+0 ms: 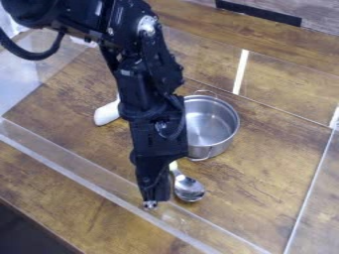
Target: Move the green spoon to the right
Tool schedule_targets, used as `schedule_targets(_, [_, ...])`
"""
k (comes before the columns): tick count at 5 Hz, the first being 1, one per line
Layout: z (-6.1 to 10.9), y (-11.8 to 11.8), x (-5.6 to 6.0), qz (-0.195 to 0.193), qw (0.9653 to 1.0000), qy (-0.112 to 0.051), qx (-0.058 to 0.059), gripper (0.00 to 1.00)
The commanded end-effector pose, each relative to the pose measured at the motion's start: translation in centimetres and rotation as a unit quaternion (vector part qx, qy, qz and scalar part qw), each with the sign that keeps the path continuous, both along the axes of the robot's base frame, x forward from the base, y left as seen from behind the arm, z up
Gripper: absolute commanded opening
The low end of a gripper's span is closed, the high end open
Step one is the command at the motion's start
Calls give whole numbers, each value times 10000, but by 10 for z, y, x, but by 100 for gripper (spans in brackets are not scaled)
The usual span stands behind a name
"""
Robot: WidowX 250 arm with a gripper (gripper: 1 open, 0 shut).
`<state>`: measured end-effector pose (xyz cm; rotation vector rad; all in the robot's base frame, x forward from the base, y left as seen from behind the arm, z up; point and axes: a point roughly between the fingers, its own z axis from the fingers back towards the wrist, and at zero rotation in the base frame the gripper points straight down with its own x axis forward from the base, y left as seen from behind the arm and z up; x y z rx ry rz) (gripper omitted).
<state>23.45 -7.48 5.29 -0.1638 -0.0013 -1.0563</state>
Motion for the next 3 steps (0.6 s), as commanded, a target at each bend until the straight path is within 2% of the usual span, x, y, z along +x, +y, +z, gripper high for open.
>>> schedule_targets(1, [11,-11,-4,-92,9999,121,5,0])
schedule_targets(3, [12,0,2,-176,9997,178,4,0])
